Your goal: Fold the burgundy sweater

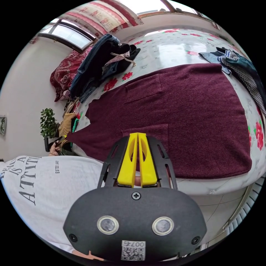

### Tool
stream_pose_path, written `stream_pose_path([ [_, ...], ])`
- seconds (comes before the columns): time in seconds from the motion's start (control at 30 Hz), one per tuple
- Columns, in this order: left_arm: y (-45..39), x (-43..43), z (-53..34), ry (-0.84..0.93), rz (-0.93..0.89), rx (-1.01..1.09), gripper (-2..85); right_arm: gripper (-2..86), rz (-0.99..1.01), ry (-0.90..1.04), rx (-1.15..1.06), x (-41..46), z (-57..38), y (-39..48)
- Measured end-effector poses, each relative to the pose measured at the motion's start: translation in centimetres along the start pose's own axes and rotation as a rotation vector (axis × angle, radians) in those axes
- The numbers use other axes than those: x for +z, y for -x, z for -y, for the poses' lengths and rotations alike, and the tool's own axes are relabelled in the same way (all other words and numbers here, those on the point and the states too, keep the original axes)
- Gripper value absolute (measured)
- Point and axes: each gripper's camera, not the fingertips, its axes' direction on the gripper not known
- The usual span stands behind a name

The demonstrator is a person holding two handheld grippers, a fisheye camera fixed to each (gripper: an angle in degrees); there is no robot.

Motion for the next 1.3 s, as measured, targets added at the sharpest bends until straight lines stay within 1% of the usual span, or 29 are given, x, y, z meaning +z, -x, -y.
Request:
stream_pose_path([
  [0.1, 2.9, 0.9, -1.7, 0.002, -0.109, -0.133, -0.6, -0.3, 0.030, 0.017, -0.019, 0.8, -0.1, 0.2],
  [0.13, 3.1, 1.0, -2.0, -0.010, -0.136, -0.145, -0.6, -0.3, 0.028, 0.020, -0.033, 0.9, -0.2, 0.4],
  [0.17, 2.9, 1.1, -2.3, -0.047, -0.204, -0.149, -0.6, -0.3, 0.026, 0.021, -0.039, 0.9, -0.3, 0.4],
  [0.23, 0.9, 1.3, -2.1, -0.077, -0.297, -0.100, -0.6, -0.3, 0.023, 0.020, -0.051, 0.6, -0.6, 0.4],
  [0.3, -4.3, 1.7, -1.3, -0.069, -0.412, 0.045, -0.6, -0.3, 0.023, 0.005, -0.049, 0.2, -1.0, 0.0],
  [0.33, -6.0, 1.9, -1.1, -0.059, -0.440, 0.091, -0.5, -0.3, 0.026, -0.005, -0.041, -0.1, -1.3, -0.3],
  [0.4, -13.1, 3.1, -1.0, -0.017, -0.497, 0.265, -0.4, -0.3, 0.036, -0.019, -0.024, -0.4, -1.8, -1.0],
  [0.43, -14.8, 3.6, -1.2, -0.007, -0.505, 0.301, -0.4, -0.3, 0.042, -0.028, -0.012, -0.5, -2.3, -1.4],
  [0.5, -20.9, 6.7, -2.4, 0.015, -0.498, 0.389, -0.1, -0.3, 0.045, -0.036, 0.009, -0.5, -3.0, -2.1],
  [0.53, -22.1, 7.8, -2.9, 0.010, -0.485, 0.396, 0.0, -0.3, 0.050, -0.040, 0.024, -0.5, -3.5, -2.5],
  [0.6, -25.5, 13.4, -4.9, 0.048, -0.428, 0.348, 0.6, -0.3, 0.059, -0.041, 0.048, -0.3, -4.1, -3.1],
  [0.63, -26.2, 14.9, -5.4, 0.064, -0.420, 0.345, 0.8, -0.3, 0.066, -0.040, 0.063, -0.1, -4.5, -3.5],
  [0.7, -28.3, 20.6, -7.5, 0.146, -0.375, 0.373, 2.7, -0.3, 0.073, -0.039, 0.081, 0.0, -5.0, -3.9],
  [0.77, -29.2, 23.1, -8.5, 0.237, -0.360, 0.396, 5.2, -0.3, 0.066, -0.040, 0.091, -0.1, -5.4, -4.1],
  [0.8, -29.5, 23.1, -8.7, 0.254, -0.393, 0.430, 7.4, -0.3, 0.057, -0.044, 0.091, -0.3, -5.6, -4.2],
  [0.83, -29.6, 22.7, -8.6, 0.245, -0.408, 0.449, 7.8, -0.3, 0.047, -0.048, 0.095, -0.4, -5.8, -4.3],
  [0.93, -28.3, 18.7, -7.2, 0.114, -0.420, 0.527, 8.6, -0.3, 0.055, -0.048, 0.139, -0.1, -6.1, -5.2],
  [1.0, -24.8, 15.8, -4.4, -0.030, -0.291, 0.496, 8.0, -0.3, 0.082, -0.053, 0.167, 0.3, -6.0, -5.7],
  [1.03, -23.6, 15.4, -3.4, -0.060, -0.248, 0.475, 7.7, -0.3, 0.102, -0.055, 0.177, 0.6, -5.8, -5.9],
  [1.07, -21.1, 15.0, -1.2, -0.096, -0.158, 0.416, 7.2, -0.3, 0.110, -0.054, 0.178, 0.7, -5.7, -5.9],
  [1.1, -18.5, 14.9, 1.3, -0.111, -0.084, 0.351, 7.1, -0.3, 0.121, -0.045, 0.174, 1.1, -5.3, -5.7],
  [1.2, -12.8, 15.2, 7.0, -0.128, 0.012, 0.227, 8.1, -0.3, 0.102, -0.023, 0.143, 1.7, -4.0, -4.6],
  [1.27, -10.1, 16.4, 9.7, -0.079, 0.021, 0.160, 9.1, -0.3, 0.090, -0.015, 0.123, 2.0, -3.2, -3.8],
  [1.3, -9.0, 17.5, 11.0, -0.035, -0.005, 0.124, 9.6, -0.3, 0.085, -0.011, 0.111, 2.2, -2.7, -3.3],
])
